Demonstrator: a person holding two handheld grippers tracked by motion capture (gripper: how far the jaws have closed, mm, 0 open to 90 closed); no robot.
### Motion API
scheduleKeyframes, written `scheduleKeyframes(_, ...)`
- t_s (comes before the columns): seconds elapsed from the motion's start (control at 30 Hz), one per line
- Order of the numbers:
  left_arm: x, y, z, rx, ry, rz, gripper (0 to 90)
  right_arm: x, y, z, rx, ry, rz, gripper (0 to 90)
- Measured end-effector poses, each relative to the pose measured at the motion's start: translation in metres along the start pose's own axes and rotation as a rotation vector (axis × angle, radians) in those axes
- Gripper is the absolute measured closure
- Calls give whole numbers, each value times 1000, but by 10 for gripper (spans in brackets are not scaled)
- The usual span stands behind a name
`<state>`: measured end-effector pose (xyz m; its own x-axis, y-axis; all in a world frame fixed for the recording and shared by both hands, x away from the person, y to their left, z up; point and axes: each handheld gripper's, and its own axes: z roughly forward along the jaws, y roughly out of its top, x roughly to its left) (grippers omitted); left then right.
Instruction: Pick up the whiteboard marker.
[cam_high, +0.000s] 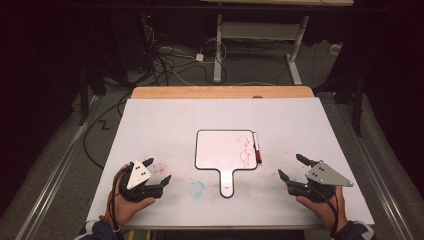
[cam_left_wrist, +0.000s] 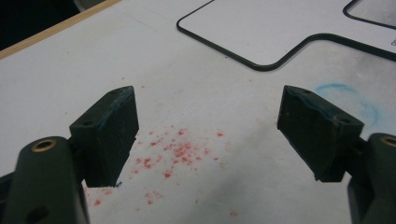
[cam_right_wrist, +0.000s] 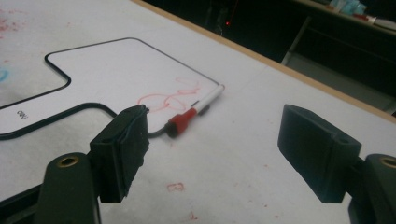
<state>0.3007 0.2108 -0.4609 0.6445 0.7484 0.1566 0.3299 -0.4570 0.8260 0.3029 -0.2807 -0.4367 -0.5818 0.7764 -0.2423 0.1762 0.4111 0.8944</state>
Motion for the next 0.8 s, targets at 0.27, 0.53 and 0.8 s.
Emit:
scheduleKeyframes(0.27,-5,1,4,23,-13,28,198,-2,-3,5,71,71,26,279)
scheduleKeyframes(0.53,-8,1,7,49,-7,47,198,-6,2,20,106,103,59,339)
scheduleKeyframes(0.8,-14,0,8,83,4,95,198,-20,13,49,171,163,152,420)
